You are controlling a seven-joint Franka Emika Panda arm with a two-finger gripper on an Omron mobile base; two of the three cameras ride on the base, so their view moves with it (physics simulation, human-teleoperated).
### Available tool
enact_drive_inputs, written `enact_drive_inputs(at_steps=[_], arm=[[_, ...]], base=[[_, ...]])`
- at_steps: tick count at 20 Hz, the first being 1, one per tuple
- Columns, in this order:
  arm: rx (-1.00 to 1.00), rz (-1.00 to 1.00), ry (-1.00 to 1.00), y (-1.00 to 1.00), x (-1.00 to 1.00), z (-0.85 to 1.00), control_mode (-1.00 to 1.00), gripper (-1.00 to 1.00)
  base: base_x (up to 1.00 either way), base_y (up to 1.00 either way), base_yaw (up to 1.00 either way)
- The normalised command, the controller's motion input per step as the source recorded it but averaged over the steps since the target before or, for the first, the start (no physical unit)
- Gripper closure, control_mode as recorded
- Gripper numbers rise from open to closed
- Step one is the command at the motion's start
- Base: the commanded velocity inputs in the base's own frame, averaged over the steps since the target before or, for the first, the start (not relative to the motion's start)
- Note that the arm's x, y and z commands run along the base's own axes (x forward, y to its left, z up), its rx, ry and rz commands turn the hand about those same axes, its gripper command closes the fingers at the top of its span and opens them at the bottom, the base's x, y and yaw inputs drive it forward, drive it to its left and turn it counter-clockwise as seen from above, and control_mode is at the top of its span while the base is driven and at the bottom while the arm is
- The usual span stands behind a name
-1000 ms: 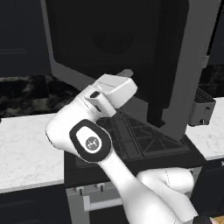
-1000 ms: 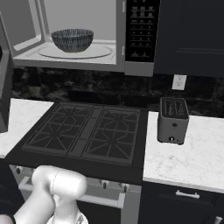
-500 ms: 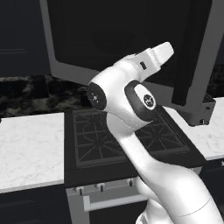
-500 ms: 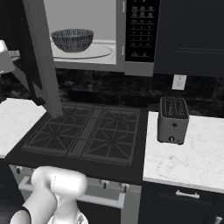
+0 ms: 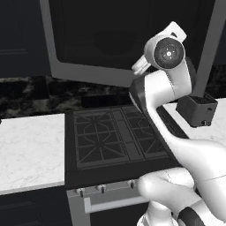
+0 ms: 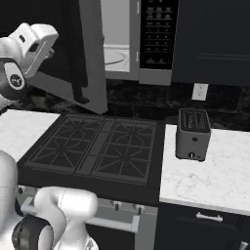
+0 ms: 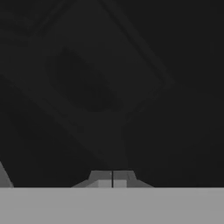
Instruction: Open the microwave, place the bowl with waffle inside the microwave, then close the microwave door and turn it on.
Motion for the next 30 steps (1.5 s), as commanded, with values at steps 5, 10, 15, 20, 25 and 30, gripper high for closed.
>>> enact_drive_inputs(at_steps=[5,10,15,20,25,30], arm=[[0.15,0.54,0.29,-0.24,0.82,0.07,-1.00,1.00],[0.05,0.41,0.06,0.00,0.90,0.00,-1.00,1.00],[0.01,0.18,0.00,0.10,0.99,0.00,-1.00,1.00],[0.00,0.00,0.00,0.32,0.87,-0.01,-1.00,1.00],[0.00,-0.03,0.02,0.51,0.71,0.00,-1.00,1.00],[0.00,-0.02,0.10,0.14,0.41,0.02,-1.00,1.00]], base=[[0.00,0.00,0.00],[0.00,0.00,0.00],[0.00,0.00,0.00],[0.00,0.00,0.00],[0.00,0.00,0.00],[0.00,0.00,0.00]])
